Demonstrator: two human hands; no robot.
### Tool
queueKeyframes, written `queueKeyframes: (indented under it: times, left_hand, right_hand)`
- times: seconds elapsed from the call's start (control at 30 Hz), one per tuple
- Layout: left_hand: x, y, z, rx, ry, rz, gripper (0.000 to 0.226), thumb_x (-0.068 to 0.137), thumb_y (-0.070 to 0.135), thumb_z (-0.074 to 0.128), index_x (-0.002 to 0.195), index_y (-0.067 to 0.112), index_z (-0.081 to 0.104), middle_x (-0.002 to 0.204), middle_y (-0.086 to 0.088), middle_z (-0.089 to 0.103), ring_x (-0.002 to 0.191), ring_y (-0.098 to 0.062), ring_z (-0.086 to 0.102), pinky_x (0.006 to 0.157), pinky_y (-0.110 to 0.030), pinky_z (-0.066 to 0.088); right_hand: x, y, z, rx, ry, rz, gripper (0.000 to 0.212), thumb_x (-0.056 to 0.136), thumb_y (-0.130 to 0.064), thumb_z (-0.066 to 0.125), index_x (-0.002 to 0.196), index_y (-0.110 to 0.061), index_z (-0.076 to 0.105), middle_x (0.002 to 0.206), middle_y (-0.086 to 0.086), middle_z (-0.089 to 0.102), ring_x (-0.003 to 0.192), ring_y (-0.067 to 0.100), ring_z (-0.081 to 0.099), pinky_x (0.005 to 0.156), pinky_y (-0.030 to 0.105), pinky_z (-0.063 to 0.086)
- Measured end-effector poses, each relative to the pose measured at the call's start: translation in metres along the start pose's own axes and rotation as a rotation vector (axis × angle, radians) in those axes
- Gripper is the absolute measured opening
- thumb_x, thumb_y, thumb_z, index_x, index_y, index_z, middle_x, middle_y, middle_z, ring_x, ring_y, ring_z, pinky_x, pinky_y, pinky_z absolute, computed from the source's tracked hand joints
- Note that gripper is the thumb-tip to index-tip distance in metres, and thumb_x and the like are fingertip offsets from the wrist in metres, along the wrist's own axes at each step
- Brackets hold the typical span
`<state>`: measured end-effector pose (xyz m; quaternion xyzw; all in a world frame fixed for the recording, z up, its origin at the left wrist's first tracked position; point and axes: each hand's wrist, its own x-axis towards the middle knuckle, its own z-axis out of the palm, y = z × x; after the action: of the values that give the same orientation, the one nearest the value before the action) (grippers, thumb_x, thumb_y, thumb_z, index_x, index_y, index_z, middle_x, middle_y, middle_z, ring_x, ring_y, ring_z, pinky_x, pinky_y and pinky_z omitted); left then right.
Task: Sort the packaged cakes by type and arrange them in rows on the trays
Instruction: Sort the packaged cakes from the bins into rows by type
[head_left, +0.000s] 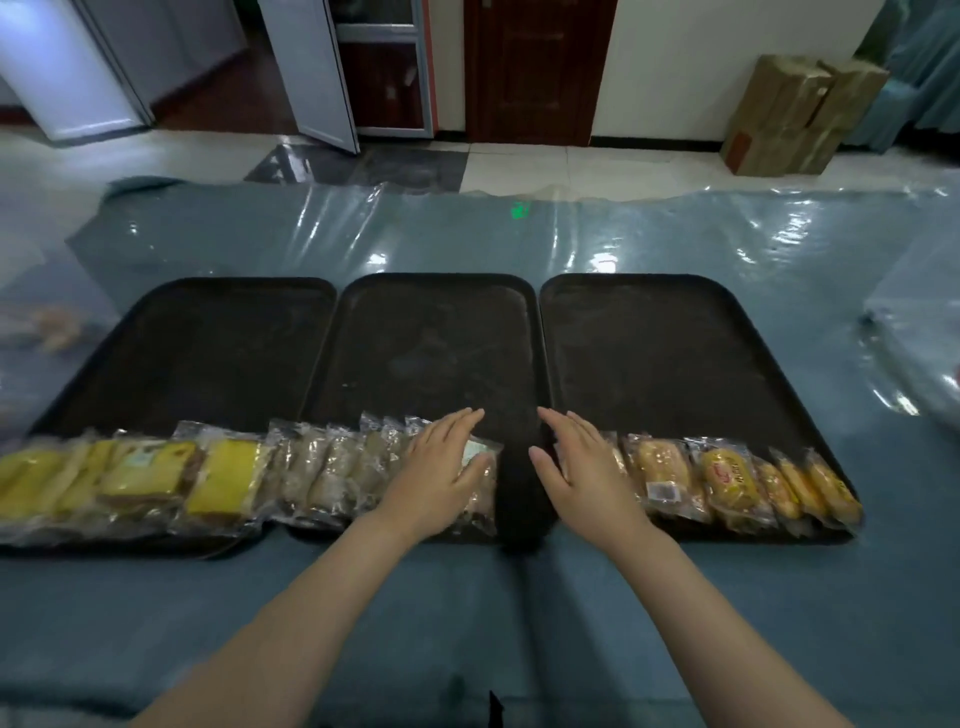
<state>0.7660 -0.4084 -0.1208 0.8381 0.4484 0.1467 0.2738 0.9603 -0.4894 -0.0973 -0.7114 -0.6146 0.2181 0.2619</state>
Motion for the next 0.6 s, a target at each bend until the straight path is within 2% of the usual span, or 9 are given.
queueKeyframes:
  times: [0.07,0.13,0.23,0.37,0.43,0.5,0.6]
  left_hand:
    - [-0.011,-0.02,-0.021,-0.005,0.023,0.007,0.056,0.102,0.045,0.041,0.152,0.023,0.031,0.157,0.004,0.032,0.145,-0.011,0.024,0.121,-0.035,0.019]
    - [-0.021,-0.039,-0.042,0.001,0.037,0.015,0.062,0.097,0.055,0.037,0.15,0.023,0.036,0.154,0.004,0.036,0.143,-0.011,0.027,0.12,-0.034,0.02]
    - [-0.038,-0.063,-0.07,0.013,0.066,0.038,0.068,0.09,0.059,0.028,0.144,0.022,0.046,0.149,0.005,0.042,0.14,-0.009,0.03,0.115,-0.023,0.018]
    - [-0.055,-0.087,-0.1,-0.092,0.138,0.038,0.037,0.097,0.038,0.042,0.122,0.024,0.064,0.123,0.013,0.06,0.119,-0.002,0.049,0.104,-0.024,0.037]
    - [-0.061,-0.099,-0.111,-0.133,0.164,0.014,0.025,0.099,0.026,0.048,0.114,0.023,0.068,0.112,0.016,0.064,0.109,0.004,0.054,0.094,-0.019,0.041]
    - [-0.067,-0.108,-0.119,-0.162,0.192,-0.026,0.021,0.1,0.021,0.05,0.111,0.025,0.068,0.108,0.019,0.064,0.106,0.005,0.055,0.089,-0.012,0.04]
    - [-0.076,-0.119,-0.124,-0.235,0.237,-0.066,0.022,0.099,0.014,0.051,0.107,0.025,0.069,0.106,0.019,0.064,0.105,0.004,0.057,0.087,-0.012,0.042]
  right_hand:
    - [0.001,-0.023,0.018,0.027,0.021,-0.006,0.052,0.103,-0.039,0.046,0.151,-0.022,0.036,0.153,-0.004,0.041,0.147,0.014,0.024,0.12,0.037,0.025]
    - [0.001,-0.044,0.034,0.067,0.02,-0.022,0.051,0.102,-0.038,0.048,0.15,-0.022,0.038,0.151,-0.005,0.043,0.144,0.011,0.028,0.119,0.035,0.028]
    - [0.004,-0.069,0.057,0.089,0.019,-0.055,0.048,0.102,-0.036,0.05,0.147,-0.022,0.042,0.147,-0.007,0.045,0.139,0.008,0.033,0.116,0.032,0.03]
    - [0.011,-0.095,0.075,0.076,-0.006,-0.096,0.041,0.101,-0.034,0.052,0.14,-0.023,0.049,0.14,-0.01,0.049,0.135,0.006,0.036,0.113,0.024,0.029]
    - [0.016,-0.107,0.081,0.087,-0.026,-0.104,0.033,0.101,-0.031,0.053,0.133,-0.023,0.056,0.133,-0.012,0.053,0.128,0.002,0.04,0.105,0.015,0.031]
    - [0.022,-0.116,0.086,0.11,-0.05,-0.091,0.028,0.101,-0.029,0.052,0.127,-0.025,0.06,0.127,-0.014,0.055,0.121,-0.003,0.042,0.093,0.004,0.031]
    - [0.032,-0.126,0.095,0.128,-0.085,-0.088,0.022,0.1,-0.025,0.052,0.119,-0.028,0.062,0.115,-0.02,0.056,0.113,-0.003,0.047,0.086,0.002,0.033]
